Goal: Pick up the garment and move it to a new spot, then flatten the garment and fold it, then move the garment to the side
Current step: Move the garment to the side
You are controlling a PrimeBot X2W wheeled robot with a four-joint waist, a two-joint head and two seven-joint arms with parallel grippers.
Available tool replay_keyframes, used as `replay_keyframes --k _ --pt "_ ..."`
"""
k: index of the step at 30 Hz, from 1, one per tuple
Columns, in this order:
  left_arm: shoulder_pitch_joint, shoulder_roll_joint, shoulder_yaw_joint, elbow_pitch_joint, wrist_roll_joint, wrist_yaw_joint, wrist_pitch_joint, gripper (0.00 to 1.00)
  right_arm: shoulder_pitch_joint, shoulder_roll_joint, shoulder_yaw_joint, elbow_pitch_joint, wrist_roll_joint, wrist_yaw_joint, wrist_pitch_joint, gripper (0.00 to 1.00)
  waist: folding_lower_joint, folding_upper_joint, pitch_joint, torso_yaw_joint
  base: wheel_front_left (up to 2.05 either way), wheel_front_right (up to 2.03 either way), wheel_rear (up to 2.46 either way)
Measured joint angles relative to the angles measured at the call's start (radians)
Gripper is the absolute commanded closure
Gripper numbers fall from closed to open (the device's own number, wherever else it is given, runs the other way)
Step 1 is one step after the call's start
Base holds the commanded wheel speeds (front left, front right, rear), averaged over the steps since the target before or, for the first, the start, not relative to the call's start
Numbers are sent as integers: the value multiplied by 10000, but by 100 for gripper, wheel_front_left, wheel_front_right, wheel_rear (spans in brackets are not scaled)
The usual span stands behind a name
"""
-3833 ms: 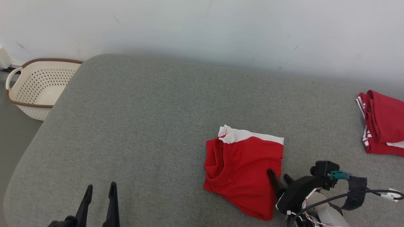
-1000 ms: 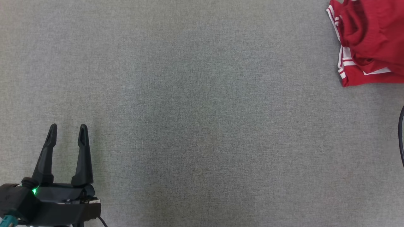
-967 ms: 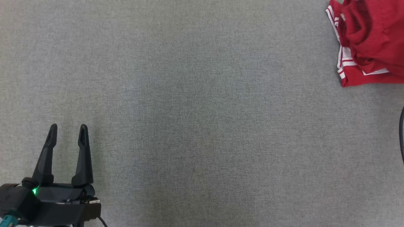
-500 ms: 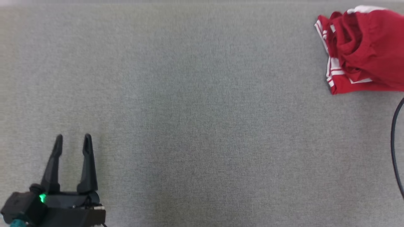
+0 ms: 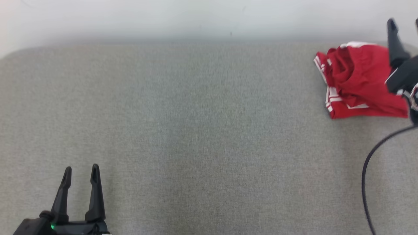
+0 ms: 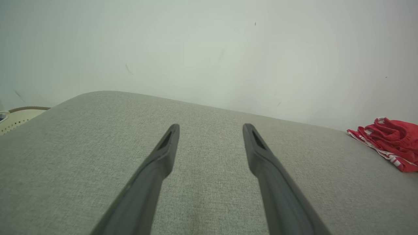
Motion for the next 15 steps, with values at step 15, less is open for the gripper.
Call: replay_keyframes --k 15 --pt "681 -161 -182 270 -56 123 -33 0 3988 1519 -1871 -2794 -1733 0 -769 0 0 -1 -1326 175 0 0 0"
